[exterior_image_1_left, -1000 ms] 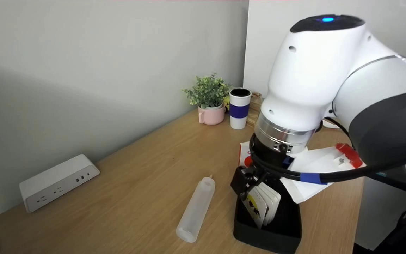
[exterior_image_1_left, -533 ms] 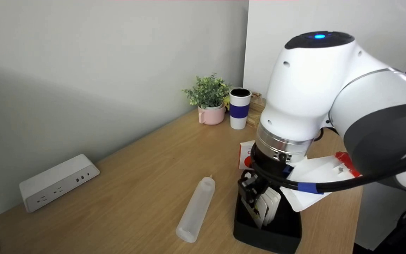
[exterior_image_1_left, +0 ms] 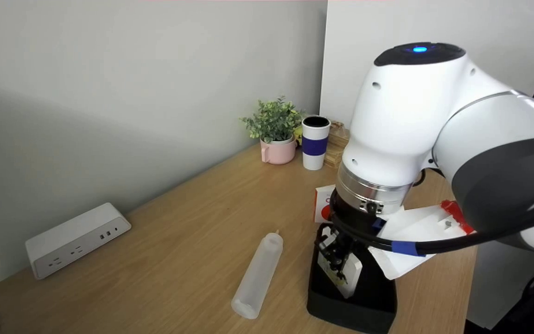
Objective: Remove the book on the right from the box, remove the book on the left from the box
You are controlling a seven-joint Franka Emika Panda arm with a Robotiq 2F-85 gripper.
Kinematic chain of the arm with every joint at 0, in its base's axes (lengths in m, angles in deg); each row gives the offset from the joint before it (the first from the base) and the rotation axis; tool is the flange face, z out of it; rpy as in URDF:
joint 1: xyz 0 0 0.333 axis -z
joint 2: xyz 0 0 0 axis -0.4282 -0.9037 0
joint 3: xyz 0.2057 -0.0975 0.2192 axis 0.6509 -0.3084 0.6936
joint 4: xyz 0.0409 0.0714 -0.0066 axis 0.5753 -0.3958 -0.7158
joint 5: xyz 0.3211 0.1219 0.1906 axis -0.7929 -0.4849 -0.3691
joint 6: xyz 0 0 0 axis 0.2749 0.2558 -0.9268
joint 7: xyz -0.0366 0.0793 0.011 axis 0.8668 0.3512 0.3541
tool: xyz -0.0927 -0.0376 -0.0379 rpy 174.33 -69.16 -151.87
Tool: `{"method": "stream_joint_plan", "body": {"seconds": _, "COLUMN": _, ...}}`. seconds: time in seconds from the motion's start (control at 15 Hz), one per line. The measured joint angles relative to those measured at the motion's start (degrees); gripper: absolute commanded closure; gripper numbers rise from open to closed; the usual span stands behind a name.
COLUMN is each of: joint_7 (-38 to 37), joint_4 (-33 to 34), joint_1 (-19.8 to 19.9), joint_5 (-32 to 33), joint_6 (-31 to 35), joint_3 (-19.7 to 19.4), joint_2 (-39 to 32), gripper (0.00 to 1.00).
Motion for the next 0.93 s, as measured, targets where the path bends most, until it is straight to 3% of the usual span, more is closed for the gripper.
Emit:
{"method": "stream_joint_plan", "body": {"seconds": 0.53, "joint_7": -0.05, "joint_4": 0.15, "joint_1": -0.88, "joint_5": 1.4, "joint_6": -0.18, "joint_3": 0.0, "joint_2": 0.87, "gripper": 0.96}}
{"method": "stream_joint_plan", "body": {"seconds": 0.93, "joint_7": -3.31, "joint_4": 0.11, "joint_1": -2.86, "joint_5": 8.85, "joint_6": -2.72, "joint_3": 0.0, "joint_2": 5.86, "gripper": 0.96}}
